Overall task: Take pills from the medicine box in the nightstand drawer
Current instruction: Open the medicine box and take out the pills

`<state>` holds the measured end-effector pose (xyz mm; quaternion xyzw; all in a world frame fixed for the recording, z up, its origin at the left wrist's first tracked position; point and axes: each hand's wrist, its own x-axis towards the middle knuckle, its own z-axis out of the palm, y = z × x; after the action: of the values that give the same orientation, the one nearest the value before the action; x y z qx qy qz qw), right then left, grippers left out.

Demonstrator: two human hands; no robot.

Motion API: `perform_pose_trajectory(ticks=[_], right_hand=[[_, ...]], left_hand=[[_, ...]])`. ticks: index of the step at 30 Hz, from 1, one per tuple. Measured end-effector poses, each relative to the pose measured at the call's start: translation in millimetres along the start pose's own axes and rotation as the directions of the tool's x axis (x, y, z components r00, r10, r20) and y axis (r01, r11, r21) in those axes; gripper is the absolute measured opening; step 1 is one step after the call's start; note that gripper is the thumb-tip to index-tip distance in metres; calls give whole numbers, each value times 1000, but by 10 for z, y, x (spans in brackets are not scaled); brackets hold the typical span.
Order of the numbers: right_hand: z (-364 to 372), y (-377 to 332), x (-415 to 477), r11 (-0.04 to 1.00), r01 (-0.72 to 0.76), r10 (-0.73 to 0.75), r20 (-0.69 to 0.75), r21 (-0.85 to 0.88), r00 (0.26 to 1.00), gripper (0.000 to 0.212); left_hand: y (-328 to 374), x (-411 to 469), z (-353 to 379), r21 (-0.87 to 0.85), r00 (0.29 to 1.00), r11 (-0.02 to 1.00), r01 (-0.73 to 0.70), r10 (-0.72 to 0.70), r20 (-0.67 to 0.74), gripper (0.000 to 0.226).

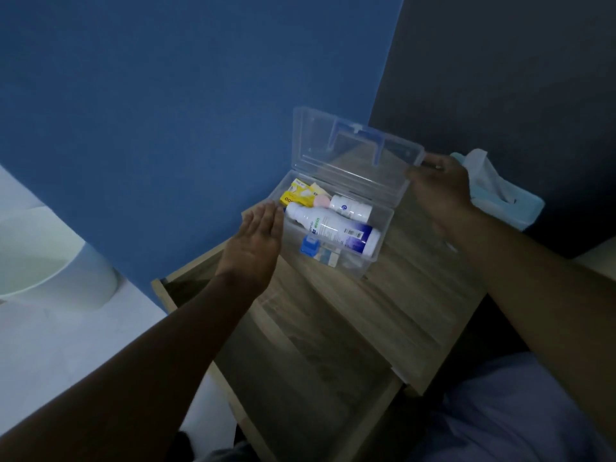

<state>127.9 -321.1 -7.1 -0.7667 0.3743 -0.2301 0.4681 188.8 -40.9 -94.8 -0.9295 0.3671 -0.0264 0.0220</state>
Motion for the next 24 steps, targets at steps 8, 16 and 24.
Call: perform_pose_trajectory(ticks=[8,16,24], right_hand=[[424,464,-141,995,27,-27,1,-98,1000,28],[488,307,-160,937,216,-232,-30,-276,972,46],[1031,-281,-194,538,517,-282,436,-665,854,35]], left_hand=[[-18,1,-71,-4,1000,1000,-10,10,4,79],[-6,-22,-102,-18,1000,1000,-4,4,-13,77],[-16,-30,-92,-74,1000,997,9,-11,-24,82]])
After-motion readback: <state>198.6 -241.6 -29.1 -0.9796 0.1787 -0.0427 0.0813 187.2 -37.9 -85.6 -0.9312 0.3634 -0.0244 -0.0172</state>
